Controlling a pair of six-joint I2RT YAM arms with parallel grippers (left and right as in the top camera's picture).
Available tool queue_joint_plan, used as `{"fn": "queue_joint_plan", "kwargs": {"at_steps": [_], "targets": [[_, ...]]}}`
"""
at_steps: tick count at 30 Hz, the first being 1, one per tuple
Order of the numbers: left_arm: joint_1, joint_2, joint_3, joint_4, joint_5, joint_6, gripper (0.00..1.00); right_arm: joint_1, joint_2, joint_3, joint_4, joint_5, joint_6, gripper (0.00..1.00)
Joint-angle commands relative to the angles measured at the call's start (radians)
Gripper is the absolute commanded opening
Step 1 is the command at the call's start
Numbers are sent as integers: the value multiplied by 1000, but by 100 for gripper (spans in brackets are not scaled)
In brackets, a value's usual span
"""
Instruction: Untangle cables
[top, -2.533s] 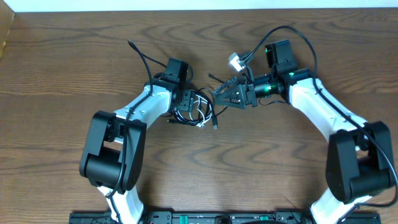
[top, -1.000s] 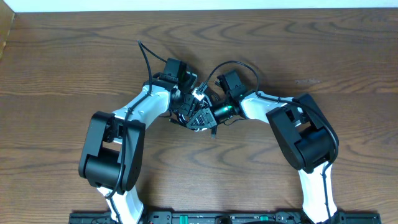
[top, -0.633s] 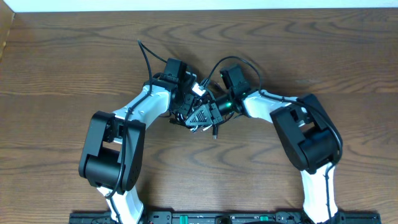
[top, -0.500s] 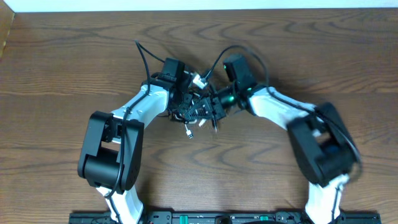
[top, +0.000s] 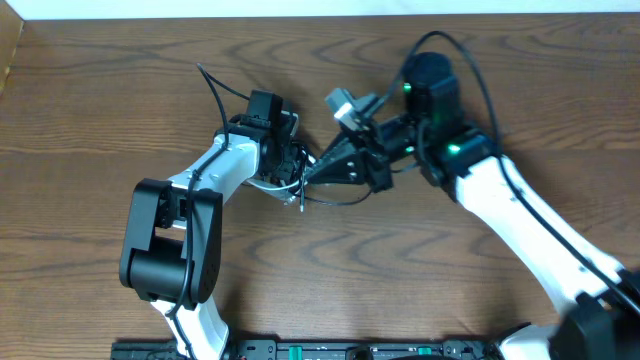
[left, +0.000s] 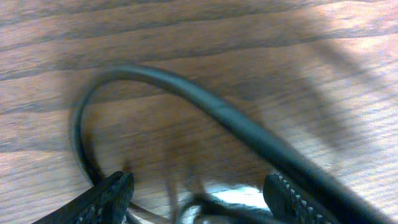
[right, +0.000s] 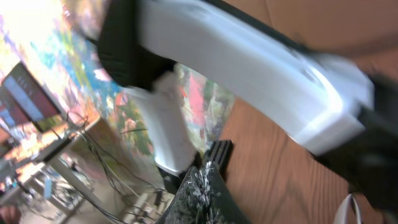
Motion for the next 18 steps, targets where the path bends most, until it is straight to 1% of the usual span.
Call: {"fn": "queue_joint_plan", "kwargs": {"at_steps": [1, 4, 8, 11, 14, 15, 16, 18], "targets": [[11, 26, -29, -13, -28, -12, 72, -38, -70, 10, 1, -48, -3, 1], [15, 26, -29, -13, -42, -13, 72, -75, -103, 10, 1, -48, 6, 1], [16, 26, -29, -13, -38, -24, 73, -129, -112, 10, -5, -48, 60, 1], [17, 24, -28, -13, 12, -23, 72, -159, -112, 10, -58, -48, 55, 1], [16, 0, -18, -36, 87, -3, 70, -183, -112, 10, -90, -47, 55, 3], [17, -14, -14, -48, 109, 9, 68, -190, -111, 10, -99, -45, 55, 13], [17, -32, -10, -59, 129, 18, 68, -196, -111, 10, -110, -37, 54, 21], [17, -85, -9, -74, 166, 23, 68, -202, -111, 6, -138, -15, 33, 29]]}}
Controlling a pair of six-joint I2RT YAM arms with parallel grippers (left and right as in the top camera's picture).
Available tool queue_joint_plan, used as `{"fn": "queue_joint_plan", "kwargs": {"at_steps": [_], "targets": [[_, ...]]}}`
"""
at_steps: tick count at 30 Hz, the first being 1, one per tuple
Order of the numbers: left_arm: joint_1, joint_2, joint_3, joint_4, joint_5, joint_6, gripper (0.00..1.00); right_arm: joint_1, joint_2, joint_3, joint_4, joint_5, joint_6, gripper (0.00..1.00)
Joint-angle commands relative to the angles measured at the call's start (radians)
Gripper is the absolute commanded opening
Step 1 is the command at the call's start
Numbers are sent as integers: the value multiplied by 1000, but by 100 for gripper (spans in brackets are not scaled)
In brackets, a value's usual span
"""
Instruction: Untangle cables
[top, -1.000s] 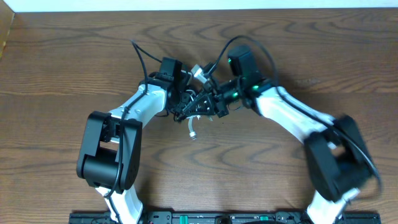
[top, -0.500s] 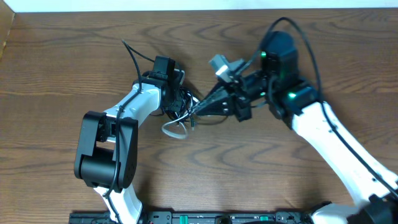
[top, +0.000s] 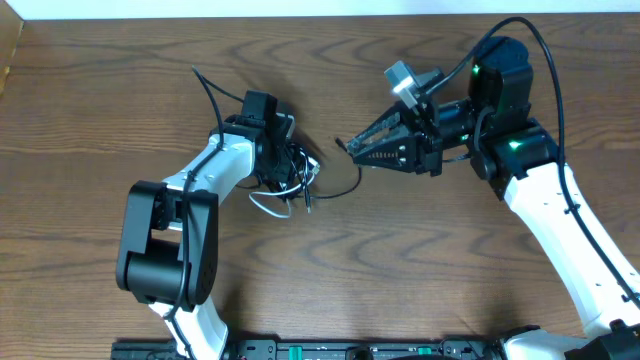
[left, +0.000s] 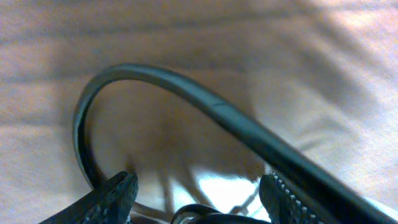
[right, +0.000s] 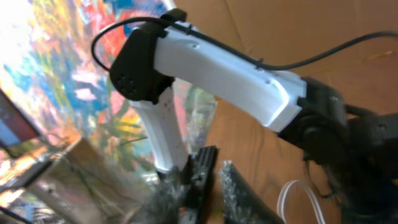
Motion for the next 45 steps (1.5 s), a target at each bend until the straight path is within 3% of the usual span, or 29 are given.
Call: {"fn": "queue_joint_plan", "kwargs": {"at_steps": [1, 2, 6, 7, 10, 11, 14, 17, 20, 27, 30, 32, 34, 39, 45], "targets": [[0, -98, -6, -25, 135, 21, 68, -18, -9, 3, -41, 34, -26, 38], [0, -133, -6, -32, 161, 21, 68, -18, -9, 0, -61, 56, -37, 47], [0, -258, -6, -46, 190, 19, 68, -19, -9, -7, -189, 193, -106, 54], [0, -285, -6, -47, 190, 16, 61, -19, -9, -8, -225, 237, -121, 54], [0, -354, -6, -47, 190, -24, 13, -19, -9, -8, -317, 372, -143, 56], [0, -372, -6, -47, 190, -38, 8, -16, -9, -8, -346, 420, -150, 57], [0, -394, -6, -47, 203, -45, 8, -7, -9, -8, -402, 516, -154, 61], [0, -393, -12, -47, 219, -44, 57, -5, -9, -8, -409, 522, -157, 67], [0, -393, -13, -50, 219, -44, 72, -4, -9, -8, -409, 523, -156, 68], [0, -393, -15, -66, 219, -45, 71, -3, -9, -10, -414, 554, -158, 73], [0, -392, -20, -87, 219, -84, 45, -3, -9, -17, -425, 605, -159, 67], [-3, -392, -31, -95, 219, -136, 35, -3, -8, -17, -459, 702, -159, 66], [-11, -389, -51, -98, 219, -193, 28, -5, -6, -17, -503, 812, -159, 55], [-37, -360, -92, -84, 198, -288, 29, -6, 19, -18, -536, 889, -159, 36], [-60, -309, -104, -134, -18, -525, 29, 14, 72, -18, -563, 851, -159, 18]]}}
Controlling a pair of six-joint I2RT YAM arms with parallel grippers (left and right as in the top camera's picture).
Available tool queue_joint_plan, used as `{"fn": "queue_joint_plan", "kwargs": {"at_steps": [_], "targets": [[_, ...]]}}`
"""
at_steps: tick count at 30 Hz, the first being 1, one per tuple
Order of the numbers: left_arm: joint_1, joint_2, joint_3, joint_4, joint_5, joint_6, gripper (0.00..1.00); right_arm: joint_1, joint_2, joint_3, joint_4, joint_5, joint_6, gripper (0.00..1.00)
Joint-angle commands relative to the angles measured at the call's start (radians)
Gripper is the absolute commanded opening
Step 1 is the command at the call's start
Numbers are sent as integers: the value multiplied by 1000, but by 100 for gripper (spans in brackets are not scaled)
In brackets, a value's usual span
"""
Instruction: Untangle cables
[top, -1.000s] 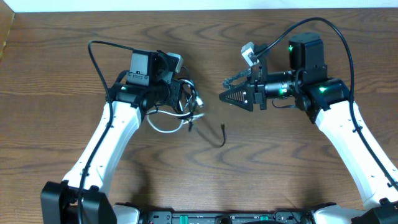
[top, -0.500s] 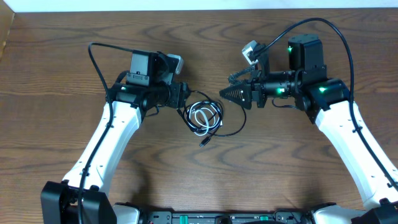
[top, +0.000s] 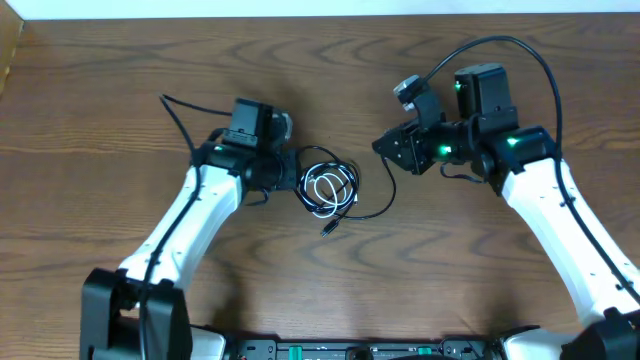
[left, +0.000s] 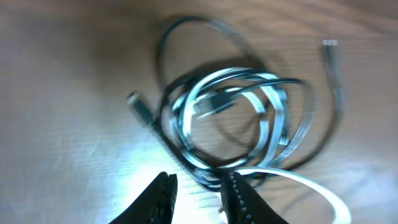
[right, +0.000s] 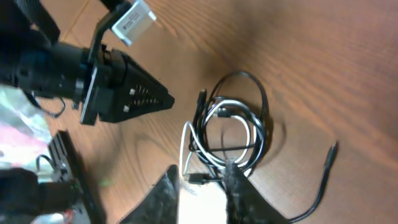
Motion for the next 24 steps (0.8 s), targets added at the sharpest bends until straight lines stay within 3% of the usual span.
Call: {"fn": "queue_joint_plan", "kwargs": {"at_steps": [1, 6, 11, 17, 24], "targets": [[-4, 29, -10, -18, -166, -184, 28, 31, 43, -7, -6, 0, -4, 17], [45, 31, -10, -5, -276, -240, 8, 122, 95, -7, -5, -5, -66, 22], [166, 32, -10, 37, -278, -240, 8, 281, 144, -6, 38, 47, -130, 27], [264, 32, -10, 61, -278, -240, 8, 447, 200, -6, 134, 332, -115, 35], [313, 33, -10, 67, -278, -240, 8, 481, 314, -4, 168, 489, -115, 44]]}}
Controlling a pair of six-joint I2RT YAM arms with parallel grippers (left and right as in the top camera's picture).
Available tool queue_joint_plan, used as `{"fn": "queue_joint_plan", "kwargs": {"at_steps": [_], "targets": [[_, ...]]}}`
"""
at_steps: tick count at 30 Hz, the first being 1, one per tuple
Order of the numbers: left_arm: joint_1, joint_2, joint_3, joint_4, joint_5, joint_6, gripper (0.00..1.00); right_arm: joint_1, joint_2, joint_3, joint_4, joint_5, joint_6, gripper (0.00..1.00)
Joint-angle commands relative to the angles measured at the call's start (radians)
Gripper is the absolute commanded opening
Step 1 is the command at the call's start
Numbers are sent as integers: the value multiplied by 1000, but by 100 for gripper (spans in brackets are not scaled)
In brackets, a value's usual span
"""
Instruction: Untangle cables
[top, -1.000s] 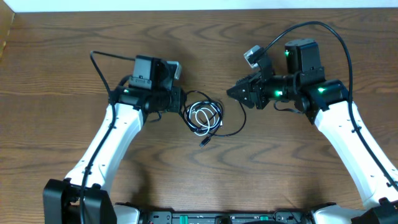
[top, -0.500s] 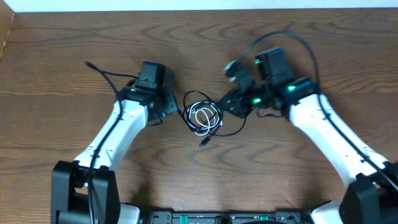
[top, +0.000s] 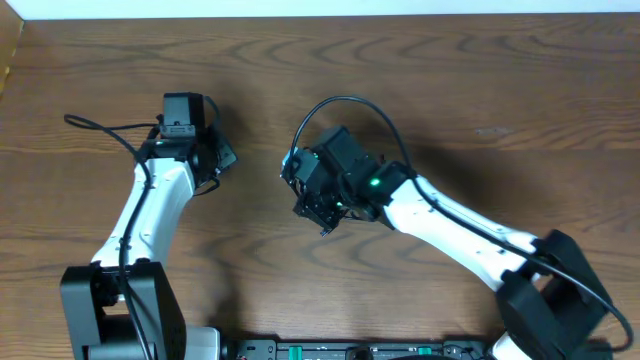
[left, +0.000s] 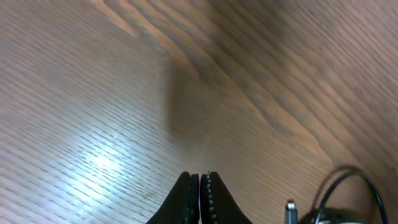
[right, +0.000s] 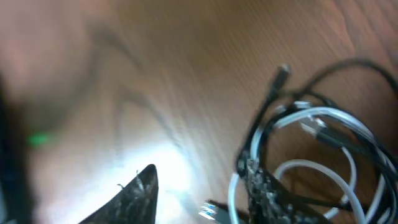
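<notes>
The tangle of black and white cables (right: 323, 146) lies in coils on the wooden table (top: 480, 90). My right gripper (right: 200, 168) hangs open at the tangle's left edge, one finger (right: 264, 186) against the coils and a small plug (right: 211, 210) between the fingers. From overhead the right gripper (top: 315, 205) covers most of the tangle; only a black connector end (top: 325, 232) pokes out below it. My left gripper (left: 199, 183) is shut on nothing over bare wood, with the tangle (left: 339, 193) at the lower right of its view. Overhead, the left gripper (top: 222, 155) sits well left of the tangle.
A black equipment rail (top: 360, 350) runs along the table's near edge. The right arm's own black lead (top: 340, 105) arches above its wrist, and the left arm's lead (top: 100, 125) loops out at the left.
My left gripper has drawn back to the left, away from the coils, and shut. My right gripper has come over from the right onto the tangle and opened wider.
Both grippers were together at the tangle in the table's middle. Then the right one stood off to the right while the left stayed at the pile. Later the coils lay free between both grippers. Now the right gripper is over them and the left is withdrawn.
</notes>
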Motion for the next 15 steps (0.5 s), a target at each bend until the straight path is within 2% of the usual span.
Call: {"fn": "queue_joint_plan", "kwargs": {"at_steps": [1, 9, 15], "targets": [[11, 6, -8, -3, -15, -16, 8, -11, 70, 0, 3, 135, -6, 44], [11, 6, -8, -4, -15, -16, 8, -41, 116, 1, 8, 216, 58, 43], [11, 6, -9, -7, -15, -16, 8, -43, 116, 1, -31, 242, 4, 45]]}}
